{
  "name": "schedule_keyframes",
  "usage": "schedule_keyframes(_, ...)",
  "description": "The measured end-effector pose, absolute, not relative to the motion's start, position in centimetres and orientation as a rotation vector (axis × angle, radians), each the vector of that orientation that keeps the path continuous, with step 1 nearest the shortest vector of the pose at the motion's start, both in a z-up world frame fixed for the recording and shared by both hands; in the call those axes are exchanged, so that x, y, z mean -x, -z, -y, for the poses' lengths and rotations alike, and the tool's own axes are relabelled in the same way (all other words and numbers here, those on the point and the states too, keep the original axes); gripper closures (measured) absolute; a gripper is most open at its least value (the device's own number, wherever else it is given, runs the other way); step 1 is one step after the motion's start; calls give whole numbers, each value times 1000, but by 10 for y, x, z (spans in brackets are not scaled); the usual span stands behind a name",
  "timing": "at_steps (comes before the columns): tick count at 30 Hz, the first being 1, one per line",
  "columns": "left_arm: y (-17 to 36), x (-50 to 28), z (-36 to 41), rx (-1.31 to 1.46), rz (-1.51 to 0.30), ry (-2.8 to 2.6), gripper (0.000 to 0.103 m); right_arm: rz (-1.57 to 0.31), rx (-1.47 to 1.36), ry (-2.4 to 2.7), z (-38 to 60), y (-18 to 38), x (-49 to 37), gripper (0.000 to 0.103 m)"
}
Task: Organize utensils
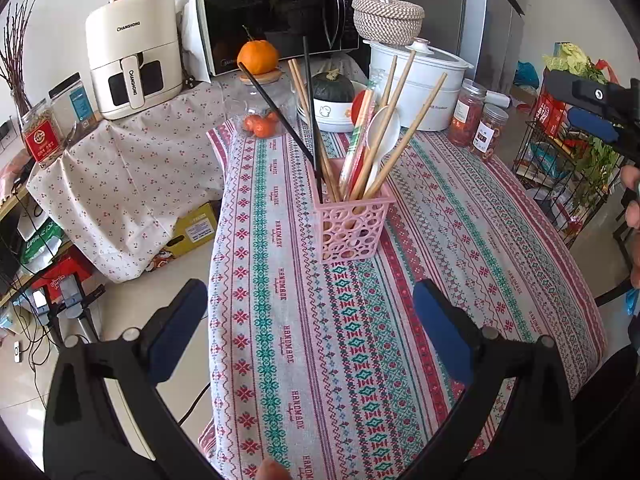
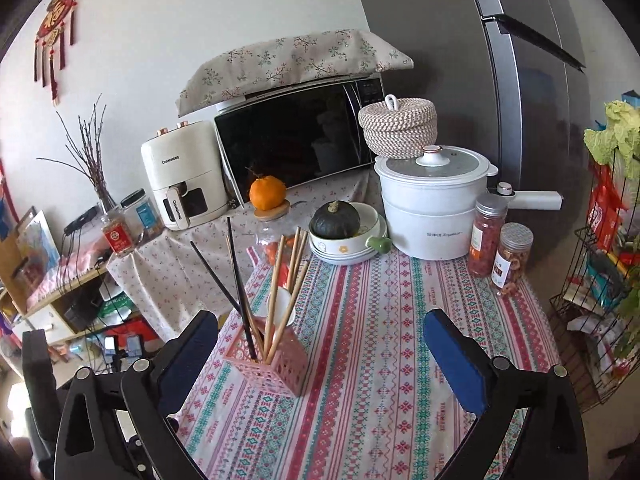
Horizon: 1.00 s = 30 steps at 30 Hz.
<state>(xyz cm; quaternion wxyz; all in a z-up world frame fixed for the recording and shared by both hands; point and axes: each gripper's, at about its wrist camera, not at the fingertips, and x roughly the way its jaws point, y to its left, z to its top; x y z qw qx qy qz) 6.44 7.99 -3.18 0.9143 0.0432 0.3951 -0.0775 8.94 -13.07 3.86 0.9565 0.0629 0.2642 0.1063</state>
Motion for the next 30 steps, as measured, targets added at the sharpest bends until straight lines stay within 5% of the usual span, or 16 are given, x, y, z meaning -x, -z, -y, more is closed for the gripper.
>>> schedule_keyframes(30, 5, -26, -21, 0, -707, 19, 1, -589, 7, -74, 164, -12, -19, 0)
